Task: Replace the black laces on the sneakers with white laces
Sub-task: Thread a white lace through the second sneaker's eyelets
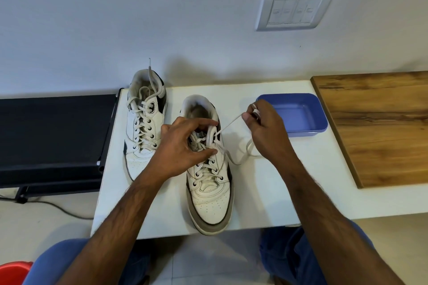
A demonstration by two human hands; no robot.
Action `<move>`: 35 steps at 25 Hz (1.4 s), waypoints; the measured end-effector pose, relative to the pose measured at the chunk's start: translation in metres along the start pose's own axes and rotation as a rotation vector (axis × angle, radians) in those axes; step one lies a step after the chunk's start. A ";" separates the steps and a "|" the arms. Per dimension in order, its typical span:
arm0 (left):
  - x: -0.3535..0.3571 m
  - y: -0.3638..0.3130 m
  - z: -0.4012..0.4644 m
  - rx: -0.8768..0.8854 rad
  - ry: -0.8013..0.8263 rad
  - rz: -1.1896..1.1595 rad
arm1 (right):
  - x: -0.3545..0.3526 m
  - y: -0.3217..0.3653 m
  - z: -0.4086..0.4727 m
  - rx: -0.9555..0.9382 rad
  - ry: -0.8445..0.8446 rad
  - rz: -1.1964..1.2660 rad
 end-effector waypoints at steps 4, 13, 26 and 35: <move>-0.003 -0.004 -0.002 0.015 0.017 -0.010 | 0.017 -0.015 -0.003 0.242 0.067 0.369; -0.006 -0.007 -0.001 0.041 0.052 -0.124 | 0.006 -0.012 0.001 0.147 0.087 0.229; -0.010 -0.006 0.000 -0.008 -0.043 -0.337 | 0.013 -0.016 0.001 0.087 0.331 0.105; -0.011 -0.012 -0.003 -0.008 -0.193 -0.110 | 0.033 -0.003 -0.008 0.064 0.314 0.134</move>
Point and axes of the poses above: each hand's wrist, its own z-axis towards the middle knuckle, its own x-axis out of the palm, y = z × x, the point moved 8 cm from there along z, towards the middle knuckle, and after that the axes turned 11 degrees about z, right-handed, at the moved point
